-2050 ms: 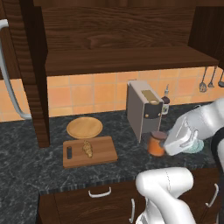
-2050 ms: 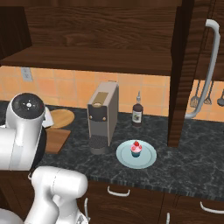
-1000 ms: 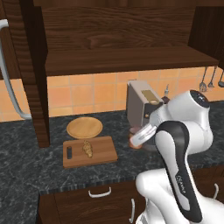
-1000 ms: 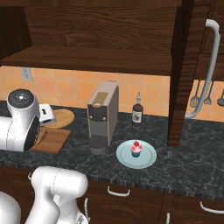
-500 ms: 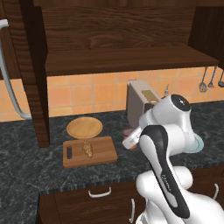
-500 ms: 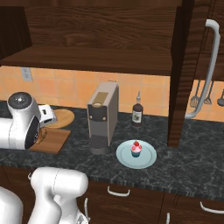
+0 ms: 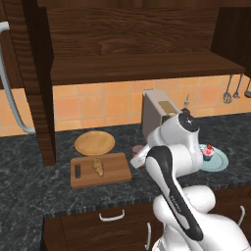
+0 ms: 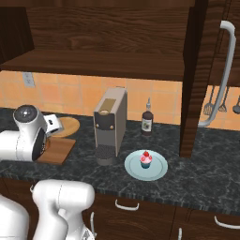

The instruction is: From the different types of pastries on the counter, select a croissant and place it on the cutting board. Then retrieve a jar of jam from the cabinet and place it alongside the croissant on the cutting board.

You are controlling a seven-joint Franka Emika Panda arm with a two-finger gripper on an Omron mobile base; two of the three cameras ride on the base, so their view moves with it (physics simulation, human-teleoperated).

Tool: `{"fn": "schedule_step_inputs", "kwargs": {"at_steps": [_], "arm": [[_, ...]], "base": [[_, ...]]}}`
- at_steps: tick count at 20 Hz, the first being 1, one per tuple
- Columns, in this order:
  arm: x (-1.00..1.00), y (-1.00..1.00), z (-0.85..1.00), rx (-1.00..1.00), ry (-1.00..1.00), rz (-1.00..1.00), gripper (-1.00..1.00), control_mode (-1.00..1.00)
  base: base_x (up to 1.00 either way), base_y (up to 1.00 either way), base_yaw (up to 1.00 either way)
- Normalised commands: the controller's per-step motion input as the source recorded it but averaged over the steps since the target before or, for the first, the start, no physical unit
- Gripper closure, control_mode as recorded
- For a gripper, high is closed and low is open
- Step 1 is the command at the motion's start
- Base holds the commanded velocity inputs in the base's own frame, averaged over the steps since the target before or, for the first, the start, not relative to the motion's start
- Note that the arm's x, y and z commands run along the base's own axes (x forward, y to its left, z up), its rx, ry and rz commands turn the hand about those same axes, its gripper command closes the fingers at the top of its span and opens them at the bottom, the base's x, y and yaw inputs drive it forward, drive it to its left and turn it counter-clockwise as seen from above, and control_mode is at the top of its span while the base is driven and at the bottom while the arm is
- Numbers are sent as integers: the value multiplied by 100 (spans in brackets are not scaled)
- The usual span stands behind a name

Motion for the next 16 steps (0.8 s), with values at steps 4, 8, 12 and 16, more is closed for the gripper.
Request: {"fn": "schedule_step_inputs", "kwargs": {"at_steps": [4, 8, 12, 16], "arm": [[1, 6, -64, 7, -11, -2, 100, -100], [9, 4, -21, 11, -15, -7, 100, -100], [4, 0, -33, 8, -13, -8, 100, -100], [0, 3, -54, 6, -12, -5, 100, -100]], "base": [[0, 0, 0], [0, 0, 0], [0, 0, 0], [0, 0, 0]]}}
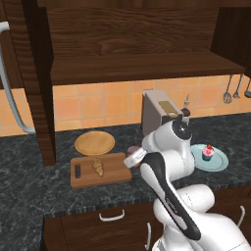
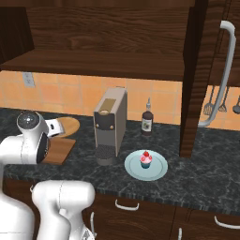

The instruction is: From the different types of pastries on the counter, select a croissant and place it on the cutting board. Then retrieve a jar of jam from the cabinet and place it alongside the croissant on the cutting board.

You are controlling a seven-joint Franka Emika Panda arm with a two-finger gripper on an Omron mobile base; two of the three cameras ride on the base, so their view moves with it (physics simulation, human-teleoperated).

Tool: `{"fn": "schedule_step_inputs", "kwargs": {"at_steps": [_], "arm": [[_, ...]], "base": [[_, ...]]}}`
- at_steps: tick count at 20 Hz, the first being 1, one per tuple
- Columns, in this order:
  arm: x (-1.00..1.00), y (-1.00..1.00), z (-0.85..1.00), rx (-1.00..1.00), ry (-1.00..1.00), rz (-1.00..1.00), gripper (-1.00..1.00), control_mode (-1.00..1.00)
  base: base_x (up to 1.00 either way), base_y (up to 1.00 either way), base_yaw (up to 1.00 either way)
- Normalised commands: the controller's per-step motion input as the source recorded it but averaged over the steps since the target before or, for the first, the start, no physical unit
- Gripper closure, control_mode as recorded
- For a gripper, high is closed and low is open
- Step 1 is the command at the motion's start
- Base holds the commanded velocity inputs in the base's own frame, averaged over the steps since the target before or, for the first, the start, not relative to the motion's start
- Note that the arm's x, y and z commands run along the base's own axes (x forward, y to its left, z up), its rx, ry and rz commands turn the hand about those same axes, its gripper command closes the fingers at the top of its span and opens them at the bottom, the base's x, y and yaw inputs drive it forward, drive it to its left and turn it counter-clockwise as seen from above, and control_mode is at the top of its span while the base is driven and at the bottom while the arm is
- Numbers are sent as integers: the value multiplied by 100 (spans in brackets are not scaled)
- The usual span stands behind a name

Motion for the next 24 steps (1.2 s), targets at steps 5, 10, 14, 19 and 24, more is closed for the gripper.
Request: {"fn": "schedule_step_inputs", "kwargs": {"at_steps": [5, 10, 14, 19, 24], "arm": [[7, 2, -61, 8, -12, -4, 100, -100], [24, 10, -66, 5, -9, -4, 100, -100], [64, 41, -63, 0, -1, -7, 100, -100], [74, 24, -67, 0, 0, -7, 100, -100], [76, -5, -4, 0, 2, -5, 100, -100]], "base": [[0, 0, 0], [0, 0, 0], [0, 0, 0], [0, 0, 0], [0, 0, 0]]}}
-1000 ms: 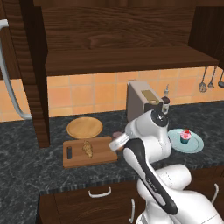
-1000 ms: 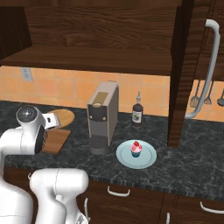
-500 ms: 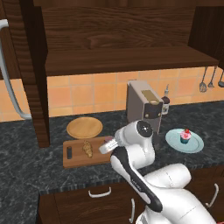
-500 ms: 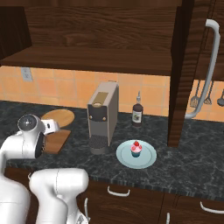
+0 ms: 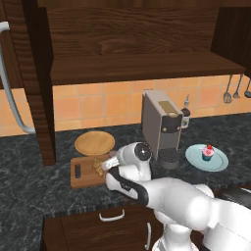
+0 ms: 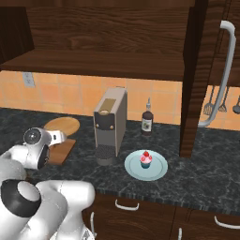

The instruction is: From the different types of pastries on the counter, select a croissant and place it on the cutting board. Then retrieve a jar of jam from the cabinet and place it alongside the croissant on the cutting board.

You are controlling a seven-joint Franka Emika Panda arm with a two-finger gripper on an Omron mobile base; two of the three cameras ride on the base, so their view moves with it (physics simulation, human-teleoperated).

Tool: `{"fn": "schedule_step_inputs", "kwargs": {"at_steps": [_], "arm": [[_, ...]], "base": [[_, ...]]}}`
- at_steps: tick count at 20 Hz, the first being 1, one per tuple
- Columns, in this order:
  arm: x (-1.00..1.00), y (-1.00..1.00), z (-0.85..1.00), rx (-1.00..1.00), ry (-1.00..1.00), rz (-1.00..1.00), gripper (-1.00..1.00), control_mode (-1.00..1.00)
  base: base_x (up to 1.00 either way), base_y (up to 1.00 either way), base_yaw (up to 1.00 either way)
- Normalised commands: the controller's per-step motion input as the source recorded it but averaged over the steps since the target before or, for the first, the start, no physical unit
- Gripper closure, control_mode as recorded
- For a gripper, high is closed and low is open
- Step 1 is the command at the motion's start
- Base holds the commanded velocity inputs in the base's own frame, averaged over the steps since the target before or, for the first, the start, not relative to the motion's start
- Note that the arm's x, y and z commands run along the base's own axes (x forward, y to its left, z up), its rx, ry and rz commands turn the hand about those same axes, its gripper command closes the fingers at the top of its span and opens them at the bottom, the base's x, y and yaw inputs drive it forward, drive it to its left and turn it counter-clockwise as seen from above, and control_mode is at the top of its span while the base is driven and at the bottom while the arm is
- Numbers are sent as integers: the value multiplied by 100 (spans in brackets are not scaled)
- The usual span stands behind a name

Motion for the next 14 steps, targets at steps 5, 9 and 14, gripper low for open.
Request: {"fn": "schedule_step_inputs", "kwargs": {"at_steps": [5, 9, 14], "arm": [[45, 0, 0, 1, 23, -1, 100, -100], [5, 7, -11, 0, 18, 0, 100, -100], [38, 55, -23, -17, 2, 0, 100, -100]], "base": [[0, 0, 0], [0, 0, 0], [0, 0, 0]]}}
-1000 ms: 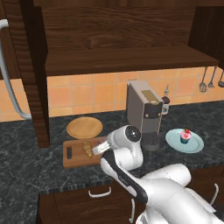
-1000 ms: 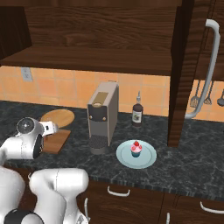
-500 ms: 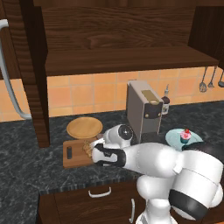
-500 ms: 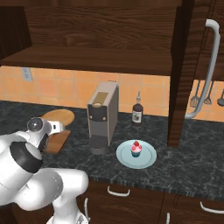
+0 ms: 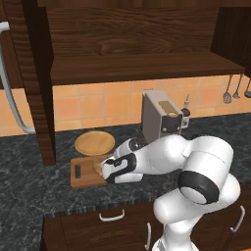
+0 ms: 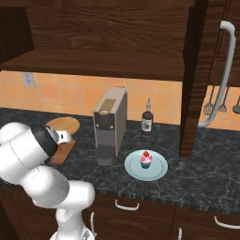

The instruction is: From the different types of pastries on the counter, select a croissant and place it on the cutting board. Then retrieve a jar of jam from the cabinet and place it alongside the croissant on the cutting board.

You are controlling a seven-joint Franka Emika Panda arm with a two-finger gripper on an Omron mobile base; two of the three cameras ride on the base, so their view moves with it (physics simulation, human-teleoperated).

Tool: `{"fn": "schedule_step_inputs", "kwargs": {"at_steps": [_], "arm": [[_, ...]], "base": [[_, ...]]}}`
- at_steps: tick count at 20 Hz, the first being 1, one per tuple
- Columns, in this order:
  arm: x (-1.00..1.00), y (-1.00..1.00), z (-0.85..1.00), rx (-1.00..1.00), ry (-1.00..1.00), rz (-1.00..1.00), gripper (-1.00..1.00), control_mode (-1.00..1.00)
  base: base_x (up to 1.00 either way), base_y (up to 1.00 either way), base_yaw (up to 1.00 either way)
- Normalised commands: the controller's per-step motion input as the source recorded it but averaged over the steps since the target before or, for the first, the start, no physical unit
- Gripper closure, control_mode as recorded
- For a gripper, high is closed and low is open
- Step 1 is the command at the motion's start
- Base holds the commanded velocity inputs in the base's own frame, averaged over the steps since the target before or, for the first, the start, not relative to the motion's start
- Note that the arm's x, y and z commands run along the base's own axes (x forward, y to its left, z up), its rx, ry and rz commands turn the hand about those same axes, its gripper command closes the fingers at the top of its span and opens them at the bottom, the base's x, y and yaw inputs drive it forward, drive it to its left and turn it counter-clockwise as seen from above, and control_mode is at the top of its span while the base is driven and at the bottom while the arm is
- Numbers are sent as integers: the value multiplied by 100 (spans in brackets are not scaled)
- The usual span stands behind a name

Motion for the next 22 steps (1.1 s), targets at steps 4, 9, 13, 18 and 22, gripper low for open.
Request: {"fn": "schedule_step_inputs", "kwargs": {"at_steps": [4, 9, 13, 18, 22], "arm": [[10, 43, -75, -23, 1, 0, 100, -100], [7, 46, -76, -18, 4, 0, -100, -100], [14, 54, -55, -19, 5, 0, -100, -100], [30, 37, 4, -10, 8, -2, -100, -100], [0, 20, -7, -6, 15, 0, -100, -100]], "base": [[0, 0, 0], [0, 0, 0], [0, 0, 0], [0, 0, 0], [0, 0, 0]]}}
